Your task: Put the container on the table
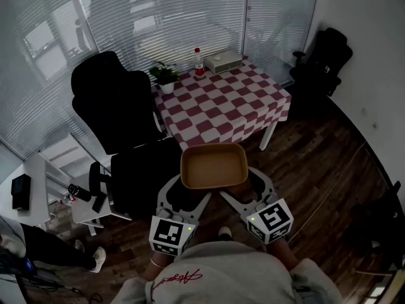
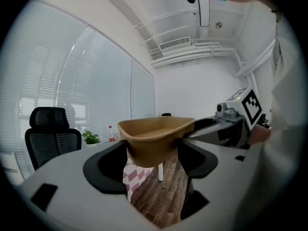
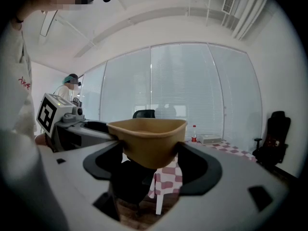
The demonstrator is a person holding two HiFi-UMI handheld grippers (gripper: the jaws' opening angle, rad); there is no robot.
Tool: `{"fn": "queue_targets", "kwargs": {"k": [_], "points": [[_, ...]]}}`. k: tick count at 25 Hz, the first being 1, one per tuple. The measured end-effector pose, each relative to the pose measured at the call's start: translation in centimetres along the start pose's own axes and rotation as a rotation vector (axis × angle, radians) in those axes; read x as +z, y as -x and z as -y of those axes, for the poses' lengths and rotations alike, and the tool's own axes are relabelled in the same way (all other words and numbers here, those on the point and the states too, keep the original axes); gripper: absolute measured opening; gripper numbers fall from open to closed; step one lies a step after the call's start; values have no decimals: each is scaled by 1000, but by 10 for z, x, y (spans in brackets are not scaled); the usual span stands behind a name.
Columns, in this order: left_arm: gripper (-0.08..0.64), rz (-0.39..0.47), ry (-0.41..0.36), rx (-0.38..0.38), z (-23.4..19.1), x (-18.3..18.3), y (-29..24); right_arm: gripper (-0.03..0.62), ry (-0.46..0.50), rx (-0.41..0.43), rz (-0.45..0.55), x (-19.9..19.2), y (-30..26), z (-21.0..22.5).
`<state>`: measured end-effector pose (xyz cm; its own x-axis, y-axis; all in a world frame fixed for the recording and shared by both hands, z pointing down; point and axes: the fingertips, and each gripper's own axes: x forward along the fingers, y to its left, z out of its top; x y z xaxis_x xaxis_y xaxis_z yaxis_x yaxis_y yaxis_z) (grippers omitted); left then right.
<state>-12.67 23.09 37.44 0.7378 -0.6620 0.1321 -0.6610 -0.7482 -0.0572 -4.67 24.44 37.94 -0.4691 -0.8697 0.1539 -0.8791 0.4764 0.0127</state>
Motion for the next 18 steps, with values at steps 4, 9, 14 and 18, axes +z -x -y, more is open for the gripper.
{"fn": "queue_targets", "kwargs": {"k": [4, 9, 14, 18], "points": [[331, 2, 8, 14, -7, 3, -21, 350, 11, 15, -1, 4, -12, 19], [331, 6, 4, 28, -14, 7, -50, 351, 10, 27, 0, 5, -26, 47], [333, 3, 12, 40, -18, 9, -77, 351, 19, 37, -3, 7, -37, 74], [333, 18, 12, 44, -17, 12, -93, 350, 20, 39, 1, 6, -40, 90]]}}
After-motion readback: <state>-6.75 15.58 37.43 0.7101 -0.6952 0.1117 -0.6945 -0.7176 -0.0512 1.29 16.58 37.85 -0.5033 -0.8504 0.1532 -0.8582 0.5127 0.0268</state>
